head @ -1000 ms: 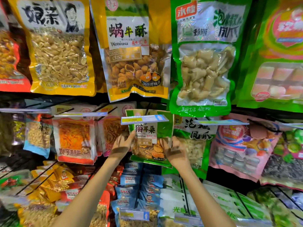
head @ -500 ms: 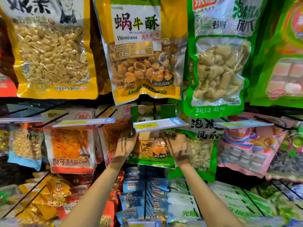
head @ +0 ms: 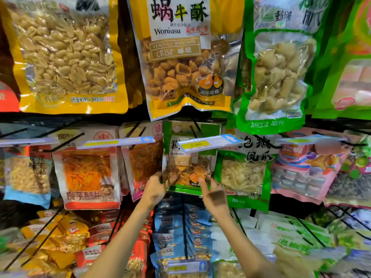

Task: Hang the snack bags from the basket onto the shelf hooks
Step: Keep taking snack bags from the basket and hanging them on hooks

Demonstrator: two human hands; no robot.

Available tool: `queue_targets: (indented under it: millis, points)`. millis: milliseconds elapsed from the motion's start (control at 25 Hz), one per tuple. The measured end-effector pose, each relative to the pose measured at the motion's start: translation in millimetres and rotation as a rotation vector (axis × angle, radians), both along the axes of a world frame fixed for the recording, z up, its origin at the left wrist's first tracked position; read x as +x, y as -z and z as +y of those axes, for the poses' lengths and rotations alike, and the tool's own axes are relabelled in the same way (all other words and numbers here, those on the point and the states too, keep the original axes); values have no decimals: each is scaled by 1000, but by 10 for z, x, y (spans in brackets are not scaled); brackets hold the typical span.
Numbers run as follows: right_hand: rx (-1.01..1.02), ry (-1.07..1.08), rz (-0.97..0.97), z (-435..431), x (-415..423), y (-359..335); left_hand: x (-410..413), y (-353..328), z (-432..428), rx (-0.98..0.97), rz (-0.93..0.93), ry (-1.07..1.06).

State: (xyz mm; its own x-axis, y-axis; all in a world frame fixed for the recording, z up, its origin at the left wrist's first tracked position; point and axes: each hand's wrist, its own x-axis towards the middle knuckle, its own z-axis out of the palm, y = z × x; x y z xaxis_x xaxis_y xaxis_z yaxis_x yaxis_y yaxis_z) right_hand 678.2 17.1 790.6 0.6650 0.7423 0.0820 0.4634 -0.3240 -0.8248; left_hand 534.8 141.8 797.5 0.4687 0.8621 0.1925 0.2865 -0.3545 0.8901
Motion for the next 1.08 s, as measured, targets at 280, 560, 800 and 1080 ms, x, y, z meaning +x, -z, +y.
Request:
queue_targets:
  millis: [280,560,800,1080]
  points:
    - [-195,47,-274,184,15,-259,45,48,170,242,-5,-97]
    - [-362,88,-399,118,43,-255,63,94,129,306,82,-125]
    - [-480,77,-540,6,73,-261,15,47,-21,352,71,-135]
    - [-539,8,-779,-214,-51,-410,-235,-30,-121,389,479,-149]
